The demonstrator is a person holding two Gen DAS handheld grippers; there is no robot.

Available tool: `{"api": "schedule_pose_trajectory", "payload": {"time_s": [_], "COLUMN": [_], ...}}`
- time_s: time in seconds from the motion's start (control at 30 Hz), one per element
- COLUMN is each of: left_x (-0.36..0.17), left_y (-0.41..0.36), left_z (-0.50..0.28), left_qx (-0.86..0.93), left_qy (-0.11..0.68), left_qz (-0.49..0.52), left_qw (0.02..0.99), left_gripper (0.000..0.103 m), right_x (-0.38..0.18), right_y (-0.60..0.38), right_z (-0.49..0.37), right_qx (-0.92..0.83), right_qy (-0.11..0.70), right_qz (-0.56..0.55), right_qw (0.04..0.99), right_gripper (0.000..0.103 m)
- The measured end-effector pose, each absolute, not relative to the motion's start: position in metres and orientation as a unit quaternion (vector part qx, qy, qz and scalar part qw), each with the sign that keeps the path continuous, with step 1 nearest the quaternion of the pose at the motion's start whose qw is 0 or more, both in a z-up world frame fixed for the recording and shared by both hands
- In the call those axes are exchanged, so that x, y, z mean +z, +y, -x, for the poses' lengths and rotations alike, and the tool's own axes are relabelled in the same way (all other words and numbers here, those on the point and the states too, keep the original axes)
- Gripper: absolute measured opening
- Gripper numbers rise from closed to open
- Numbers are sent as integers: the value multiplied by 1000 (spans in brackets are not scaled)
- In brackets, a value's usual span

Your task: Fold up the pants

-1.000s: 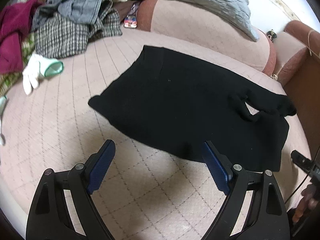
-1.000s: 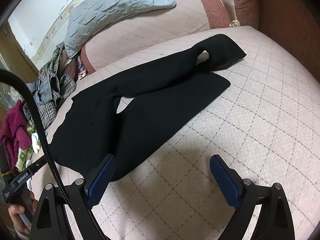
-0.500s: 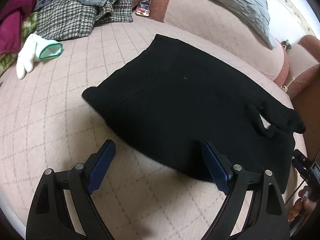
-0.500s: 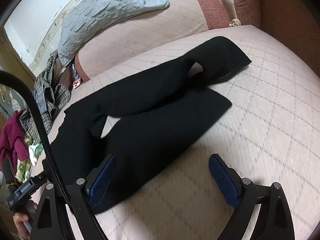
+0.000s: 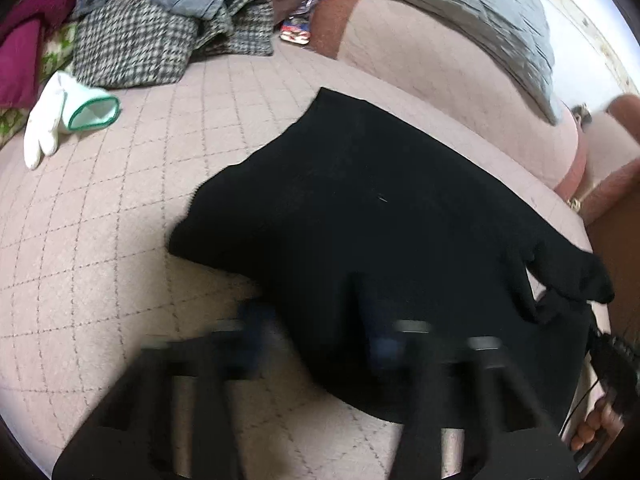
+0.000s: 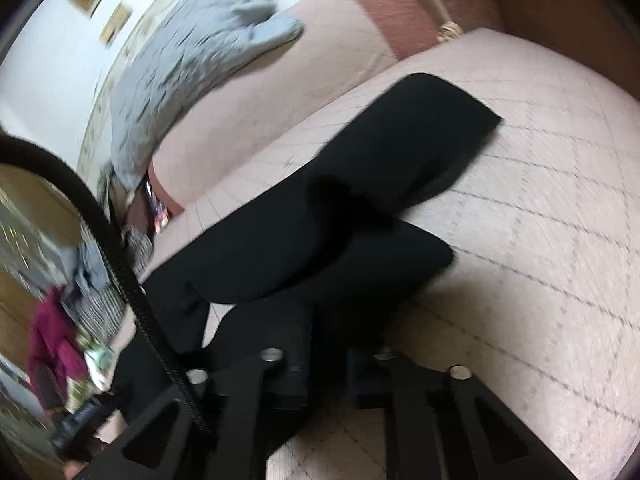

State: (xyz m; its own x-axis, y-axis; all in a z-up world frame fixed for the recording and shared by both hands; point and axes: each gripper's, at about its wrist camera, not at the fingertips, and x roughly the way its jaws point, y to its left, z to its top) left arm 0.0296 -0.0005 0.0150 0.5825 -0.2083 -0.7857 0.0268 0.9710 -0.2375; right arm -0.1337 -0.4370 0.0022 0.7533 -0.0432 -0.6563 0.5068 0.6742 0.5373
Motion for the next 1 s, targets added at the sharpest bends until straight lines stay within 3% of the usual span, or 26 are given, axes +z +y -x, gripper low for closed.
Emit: {"api": "schedule_pose_trajectory", "payload": {"time_s": [0.17,0.43,0.6,1.0], "left_x": [22,26,32,28], "left_y": [5,8,13,34], "left_z": [-23,-20,-11,0], "left_qx": [-83,-92,-106,-118], "left_qy": [442,441,436,452], "left_qz": [117,130,132,165], "left_qw": [885,883,884,869], "left_gripper": [14,12,12,13], "right_x": [25,39,56,37], "right_y": [-425,-417,-422,-432], "right_z": [159,167,216,244], "right_qx": [-160,-179,-209,-253], "right_qy": [287,297,278,334], "right_qz": [-355,-333,-329,-373], "right_qw": [875,877,878,828], "right_gripper": [6,5,5,5]}}
